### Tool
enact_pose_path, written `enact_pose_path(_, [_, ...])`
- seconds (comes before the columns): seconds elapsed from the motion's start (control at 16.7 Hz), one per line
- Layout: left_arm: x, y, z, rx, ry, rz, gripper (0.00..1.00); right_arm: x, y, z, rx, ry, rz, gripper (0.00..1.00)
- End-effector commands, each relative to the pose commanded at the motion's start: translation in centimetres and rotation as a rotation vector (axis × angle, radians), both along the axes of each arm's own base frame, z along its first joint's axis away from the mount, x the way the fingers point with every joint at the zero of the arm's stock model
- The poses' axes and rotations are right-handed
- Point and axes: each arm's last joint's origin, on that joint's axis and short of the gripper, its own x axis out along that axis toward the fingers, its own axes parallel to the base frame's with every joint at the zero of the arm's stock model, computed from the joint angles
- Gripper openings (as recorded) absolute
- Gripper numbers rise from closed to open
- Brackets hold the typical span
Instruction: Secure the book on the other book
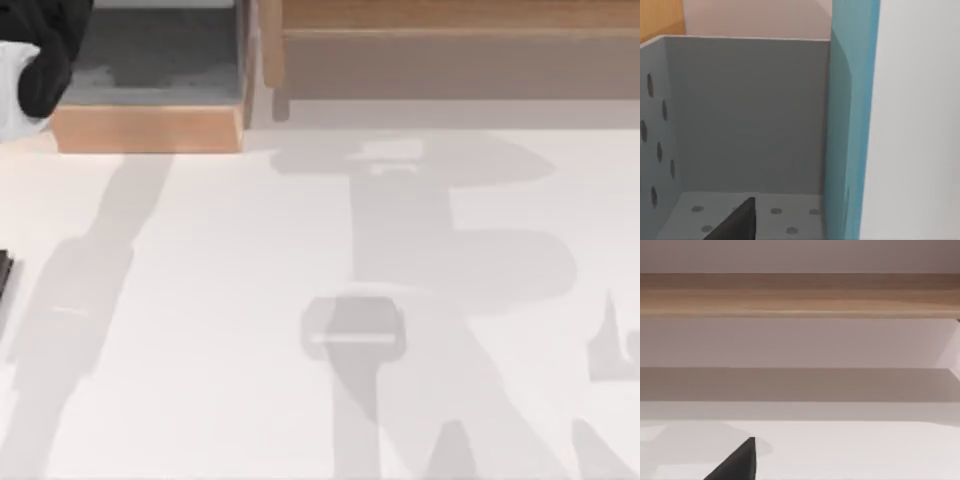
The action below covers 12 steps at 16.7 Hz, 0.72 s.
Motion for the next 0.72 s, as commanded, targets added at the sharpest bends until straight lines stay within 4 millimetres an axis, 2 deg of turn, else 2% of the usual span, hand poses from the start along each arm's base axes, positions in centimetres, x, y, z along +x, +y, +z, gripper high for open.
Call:
enact_pose_path(0.42, [2.8, -0.2, 0.0, -0.001, -0.003, -0.003, 1.0, 0.0, 0.0, 0.0, 0.0, 0.0, 0.0, 1.0])
enact_pose_path(0.66, [3.0, -0.3, 0.0, -0.001, -0.003, -0.003, 1.0, 0.0, 0.0, 0.0, 0.0, 0.0, 0.0, 1.0])
enact_pose_path(0.72, [3.0, -0.3, 0.0, -0.001, -0.003, -0.003, 0.92, 0.0, 0.0, 0.0, 0.0, 0.0, 0.0, 1.0])
